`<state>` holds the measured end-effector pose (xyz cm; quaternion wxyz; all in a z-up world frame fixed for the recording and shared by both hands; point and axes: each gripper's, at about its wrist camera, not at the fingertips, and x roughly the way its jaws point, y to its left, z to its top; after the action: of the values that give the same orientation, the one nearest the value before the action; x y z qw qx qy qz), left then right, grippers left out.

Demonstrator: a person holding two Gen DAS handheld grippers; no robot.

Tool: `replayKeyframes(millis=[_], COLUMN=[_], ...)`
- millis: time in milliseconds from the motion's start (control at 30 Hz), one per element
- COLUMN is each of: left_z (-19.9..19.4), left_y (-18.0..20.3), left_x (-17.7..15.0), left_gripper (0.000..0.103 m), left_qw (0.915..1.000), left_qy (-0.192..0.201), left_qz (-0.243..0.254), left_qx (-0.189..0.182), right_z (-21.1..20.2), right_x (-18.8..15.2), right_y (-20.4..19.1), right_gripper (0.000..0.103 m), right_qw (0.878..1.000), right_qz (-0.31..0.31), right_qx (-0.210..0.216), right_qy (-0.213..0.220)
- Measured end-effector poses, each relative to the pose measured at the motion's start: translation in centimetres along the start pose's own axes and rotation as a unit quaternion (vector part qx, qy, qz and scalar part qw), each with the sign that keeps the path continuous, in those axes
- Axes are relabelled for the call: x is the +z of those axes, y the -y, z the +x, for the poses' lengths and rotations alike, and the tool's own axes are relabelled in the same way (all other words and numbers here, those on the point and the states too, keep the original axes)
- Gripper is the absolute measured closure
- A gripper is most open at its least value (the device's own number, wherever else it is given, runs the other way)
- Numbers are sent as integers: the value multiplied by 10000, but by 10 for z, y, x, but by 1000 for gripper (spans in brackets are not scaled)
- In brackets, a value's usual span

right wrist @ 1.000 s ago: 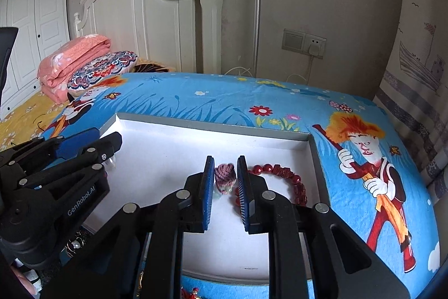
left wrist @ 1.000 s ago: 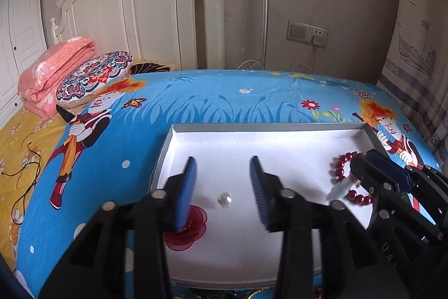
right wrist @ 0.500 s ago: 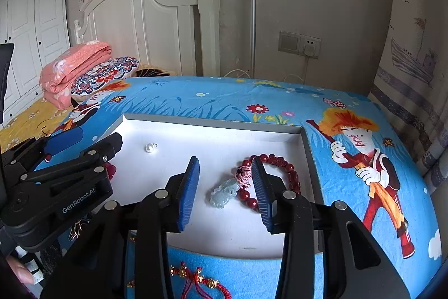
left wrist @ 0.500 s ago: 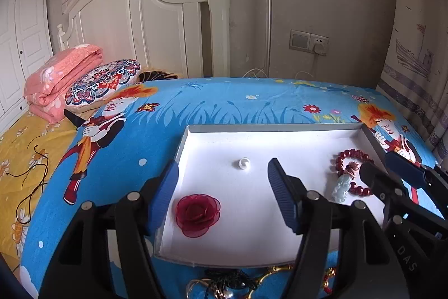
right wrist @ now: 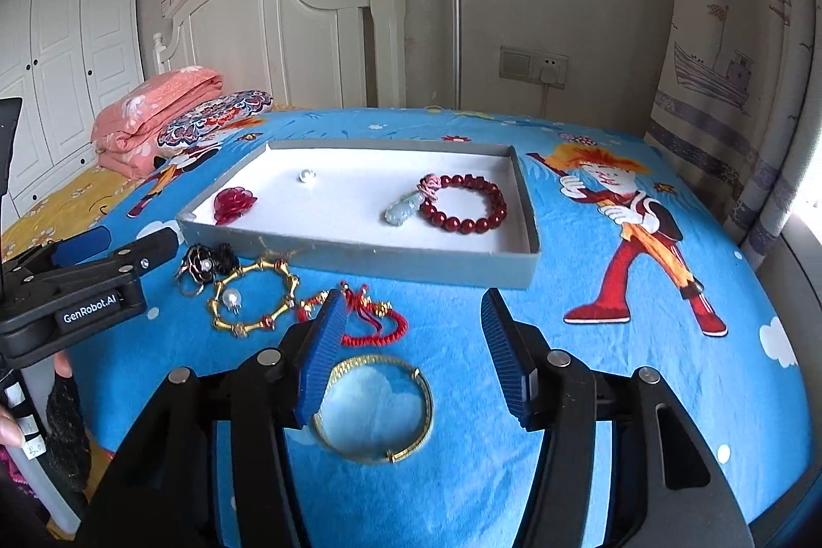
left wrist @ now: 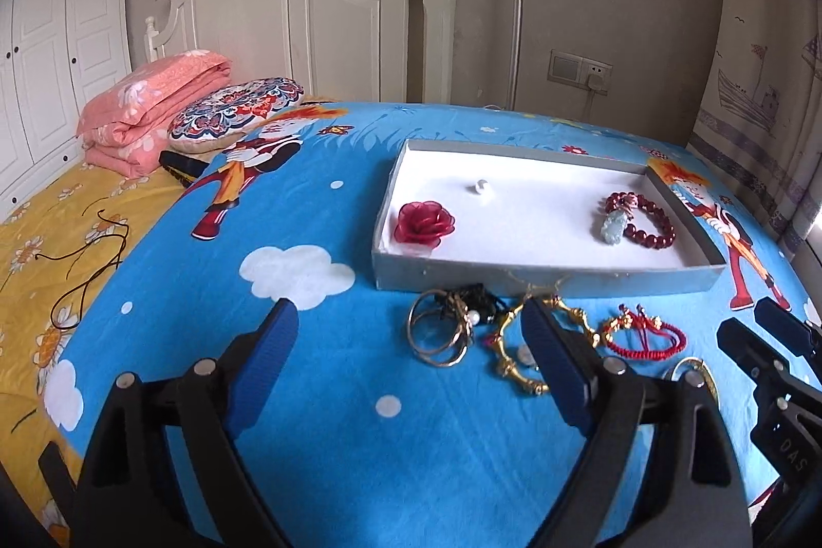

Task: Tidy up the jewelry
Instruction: 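Withdraw both tools from the tray back over the jewelry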

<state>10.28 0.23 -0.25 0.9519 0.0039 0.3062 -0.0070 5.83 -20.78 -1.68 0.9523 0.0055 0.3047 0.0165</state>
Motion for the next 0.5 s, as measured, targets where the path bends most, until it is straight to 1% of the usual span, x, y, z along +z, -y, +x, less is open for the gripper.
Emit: replayKeyframes(millis=[67, 100, 233, 300, 400, 500], left_z=[-8, -11, -22, -21, -15, -12], left_y=[-1, 0, 7, 11, 17, 15], left_x=[-13, -20, -45, -54, -59, -59], left_gripper=[14, 13, 10, 9, 9, 9], left_qw=[9999, 9999, 9989, 9987, 9984, 9986], left_qy=[81, 139, 336, 284, 181, 146], left_qz=[57, 94, 296, 383, 487, 446], left_qx=[15, 7, -104, -185, -212, -258], right_z=[-5, -7, -8, -4, 2, 6], right_x=[-11, -17, -35, -40, -42, -41], right_y=[1, 0, -10, -16, -22, -22], right_gripper=[49, 45, 38, 33, 33, 33], right_qw=[10000, 10000, 9998, 9995, 9993, 9995], right_qz=[40, 38, -143, -265, -332, -304], right_qx=[29, 23, 151, 175, 114, 28], right_qy=[19, 42, 30, -49, -101, -96])
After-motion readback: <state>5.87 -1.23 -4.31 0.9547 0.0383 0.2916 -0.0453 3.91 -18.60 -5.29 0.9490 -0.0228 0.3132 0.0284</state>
